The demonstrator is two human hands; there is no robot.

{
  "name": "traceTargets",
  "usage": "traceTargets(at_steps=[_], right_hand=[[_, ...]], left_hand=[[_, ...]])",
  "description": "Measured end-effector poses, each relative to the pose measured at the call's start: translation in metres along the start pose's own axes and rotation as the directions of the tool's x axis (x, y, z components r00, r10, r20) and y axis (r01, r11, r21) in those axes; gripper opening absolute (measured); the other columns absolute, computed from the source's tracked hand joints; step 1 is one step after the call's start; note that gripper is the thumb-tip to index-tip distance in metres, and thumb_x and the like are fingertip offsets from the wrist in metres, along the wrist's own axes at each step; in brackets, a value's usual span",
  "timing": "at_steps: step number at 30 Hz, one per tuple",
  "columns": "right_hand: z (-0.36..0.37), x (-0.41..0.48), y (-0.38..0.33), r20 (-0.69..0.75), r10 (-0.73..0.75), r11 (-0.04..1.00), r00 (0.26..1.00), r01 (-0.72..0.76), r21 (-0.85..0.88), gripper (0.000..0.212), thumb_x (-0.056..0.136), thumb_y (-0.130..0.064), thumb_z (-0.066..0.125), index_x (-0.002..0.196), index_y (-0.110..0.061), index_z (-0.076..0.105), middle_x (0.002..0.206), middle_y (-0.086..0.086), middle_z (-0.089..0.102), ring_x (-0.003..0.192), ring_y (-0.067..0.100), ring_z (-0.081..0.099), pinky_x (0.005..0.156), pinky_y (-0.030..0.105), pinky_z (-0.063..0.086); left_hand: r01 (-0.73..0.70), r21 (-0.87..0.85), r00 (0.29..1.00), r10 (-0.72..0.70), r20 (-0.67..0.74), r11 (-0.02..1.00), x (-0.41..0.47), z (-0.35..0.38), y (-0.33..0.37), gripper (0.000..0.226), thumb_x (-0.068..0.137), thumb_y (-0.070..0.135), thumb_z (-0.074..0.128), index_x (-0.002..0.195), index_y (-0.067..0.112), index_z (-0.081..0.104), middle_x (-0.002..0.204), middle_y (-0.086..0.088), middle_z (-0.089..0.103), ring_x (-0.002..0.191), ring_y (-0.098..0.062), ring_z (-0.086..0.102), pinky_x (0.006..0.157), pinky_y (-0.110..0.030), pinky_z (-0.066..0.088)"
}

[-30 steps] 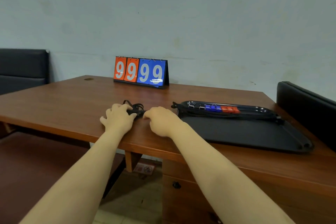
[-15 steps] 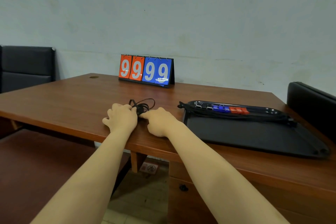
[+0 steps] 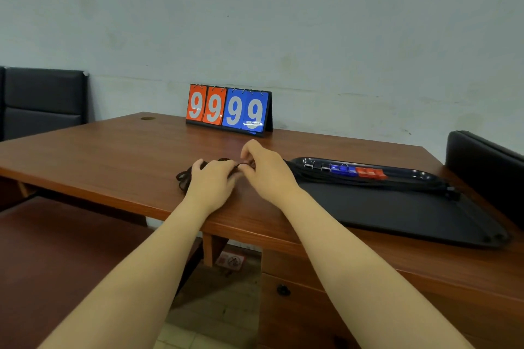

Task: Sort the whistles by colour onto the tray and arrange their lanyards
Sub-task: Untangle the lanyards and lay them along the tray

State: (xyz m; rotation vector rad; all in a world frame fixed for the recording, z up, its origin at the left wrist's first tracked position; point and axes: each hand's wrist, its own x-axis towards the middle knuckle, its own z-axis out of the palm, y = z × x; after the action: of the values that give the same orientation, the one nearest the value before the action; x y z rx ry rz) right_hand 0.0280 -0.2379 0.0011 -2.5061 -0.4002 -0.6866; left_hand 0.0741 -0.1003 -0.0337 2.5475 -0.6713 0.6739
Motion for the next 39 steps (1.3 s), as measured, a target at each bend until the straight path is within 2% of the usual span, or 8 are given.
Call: traceTargets(at_steps=[4,12,18,22,30,34,37,39], right_hand=[[-0.024,-0.011,0.017,-0.003,-0.061,0.970,0.998,0.059,-0.237,0.009,0.094,-0.020,0.049,0.097,-0.019,0.058,0.094,-0.002,0.059,0.085,0.015,0.056,0.075,0.035,0.052],[-0.081,-0.049,0.071,-0.031,0.180,0.916,0.983,-0.179,-0.359,0.004,0.086,-0.016,0.052,0.083,-0.016,0.049,0.078,-0.001,0.053,0.067,0.017,0.049,0.058,0.030,0.042],[-0.100,-0.071,0.093,-0.274,0.362,0.884,0.891,-0.421,-0.203,0.004,0.087,-0.016,0.054,0.085,-0.013,0.052,0.077,0.004,0.056,0.063,0.020,0.049,0.053,0.028,0.037],[-0.095,-0.072,0.095,-0.400,0.409,0.881,0.820,-0.470,-0.062,0.002,0.089,-0.013,0.053,0.088,-0.011,0.053,0.083,0.005,0.058,0.068,0.021,0.053,0.059,0.032,0.043],[-0.097,-0.076,0.102,-0.347,0.412,0.900,0.842,-0.437,0.008,0.014,0.093,-0.013,0.051,0.101,-0.012,0.062,0.098,0.002,0.060,0.079,0.013,0.053,0.070,0.025,0.040],[-0.096,-0.074,0.104,-0.379,0.492,0.860,0.784,-0.505,0.072,0.010,0.093,-0.013,0.049,0.094,-0.011,0.059,0.096,0.005,0.061,0.068,0.010,0.050,0.056,0.023,0.040],[-0.097,-0.074,0.109,-0.400,0.567,0.814,0.720,-0.565,0.135,0.012,0.094,-0.014,0.047,0.096,-0.009,0.058,0.099,0.007,0.060,0.066,0.009,0.048,0.052,0.021,0.037],[-0.098,-0.075,0.110,-0.423,0.591,0.796,0.687,-0.579,0.174,0.013,0.095,-0.013,0.046,0.099,-0.009,0.058,0.104,0.009,0.060,0.070,0.013,0.050,0.055,0.026,0.038]], left_hand=[[0.096,0.130,0.995,-0.096,-0.008,0.987,0.005,0.003,-0.002,0.023,0.099,0.026,0.040,0.100,0.025,0.063,0.095,0.006,0.066,0.100,-0.019,0.057,0.111,-0.051,0.015],[0.181,0.290,0.983,-0.180,-0.033,0.940,0.004,0.007,-0.003,0.021,0.096,0.021,0.042,0.106,0.022,0.060,0.099,0.002,0.064,0.103,-0.022,0.054,0.109,-0.054,0.017],[0.217,0.318,0.975,-0.191,-0.111,0.923,0.004,0.006,-0.002,0.017,0.092,0.031,0.053,0.104,0.023,0.063,0.101,0.001,0.060,0.102,-0.022,0.054,0.105,-0.051,0.026],[0.214,0.148,0.958,-0.179,-0.222,0.966,0.002,0.003,0.000,0.045,0.081,0.031,0.070,0.120,0.018,0.053,0.122,-0.006,0.049,0.108,-0.024,0.052,0.095,-0.044,0.039],[0.276,-0.126,0.904,-0.302,-0.302,0.953,-0.005,-0.007,0.012,0.043,0.081,0.015,0.071,0.115,0.014,0.045,0.114,-0.008,0.056,0.102,-0.026,0.059,0.098,-0.043,0.039],[0.321,-0.192,0.892,-0.364,-0.267,0.927,-0.006,-0.010,0.011,0.037,0.086,0.017,0.066,0.115,0.012,0.042,0.113,-0.011,0.060,0.093,-0.029,0.064,0.078,-0.042,0.052],[0.275,-0.029,0.942,-0.275,-0.191,0.961,-0.005,-0.009,0.009,0.031,0.089,0.030,0.061,0.109,0.014,0.044,0.103,-0.007,0.068,0.087,-0.025,0.064,0.078,-0.037,0.046],[0.203,-0.132,0.962,-0.223,-0.159,0.970,-0.006,-0.010,0.009,0.039,0.084,0.039,0.066,0.104,0.018,0.040,0.100,0.000,0.065,0.085,-0.019,0.062,0.083,-0.037,0.049]])
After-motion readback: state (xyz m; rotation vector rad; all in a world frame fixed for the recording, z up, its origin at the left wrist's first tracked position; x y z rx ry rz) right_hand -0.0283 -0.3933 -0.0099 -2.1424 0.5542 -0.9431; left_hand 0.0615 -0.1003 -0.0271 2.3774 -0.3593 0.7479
